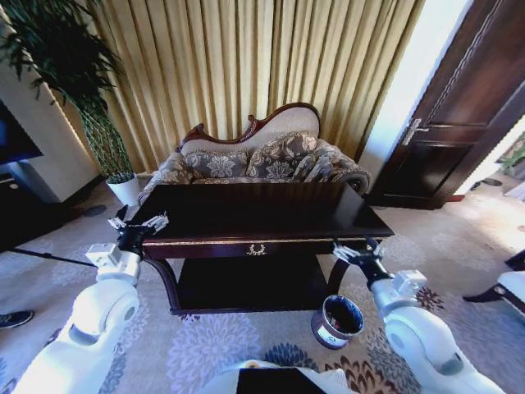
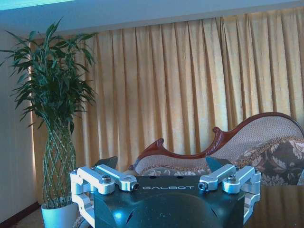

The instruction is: Move to the front of the table and place the trash on the table into the trash bin.

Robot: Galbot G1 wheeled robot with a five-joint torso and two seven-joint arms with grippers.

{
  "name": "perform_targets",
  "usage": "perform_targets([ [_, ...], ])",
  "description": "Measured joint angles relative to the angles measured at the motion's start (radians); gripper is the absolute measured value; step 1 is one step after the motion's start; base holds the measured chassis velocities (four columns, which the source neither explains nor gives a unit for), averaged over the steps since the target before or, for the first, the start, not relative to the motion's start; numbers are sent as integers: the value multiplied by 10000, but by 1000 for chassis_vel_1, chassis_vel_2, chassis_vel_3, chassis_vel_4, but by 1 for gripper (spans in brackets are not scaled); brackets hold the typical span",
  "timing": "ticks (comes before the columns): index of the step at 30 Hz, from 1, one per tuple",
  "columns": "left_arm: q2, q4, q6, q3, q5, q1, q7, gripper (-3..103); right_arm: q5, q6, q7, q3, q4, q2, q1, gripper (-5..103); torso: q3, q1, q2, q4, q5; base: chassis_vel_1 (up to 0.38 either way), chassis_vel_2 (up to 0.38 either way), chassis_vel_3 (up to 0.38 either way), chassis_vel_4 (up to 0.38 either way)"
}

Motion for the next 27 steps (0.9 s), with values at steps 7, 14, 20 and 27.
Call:
perform_targets([
  [7, -38, 34, -12, 34, 147, 23, 11, 100, -63, -132, 28, -6, 304, 59, -78, 100, 1, 0, 0, -2, 1, 0, 0, 0, 0],
  [14, -53, 47, -26, 183, 268, -9, 22, 100, -85, -90, 55, 99, 221, 139, -126, 100, 3, 3, -2, -3, 2, 35, -65, -42, 64],
  [20, -30, 6, -26, 158, 273, 41, 24, 100, -136, -36, 57, 44, 163, 243, -118, 100, 2, 2, -2, -3, 2, 141, -200, -152, 195],
  [27, -50, -213, 445, 134, 247, 179, 14, 100, -163, 77, 57, 26, 96, 277, -93, 100, 0, -1, -1, -1, 3, 238, -286, -237, 280],
])
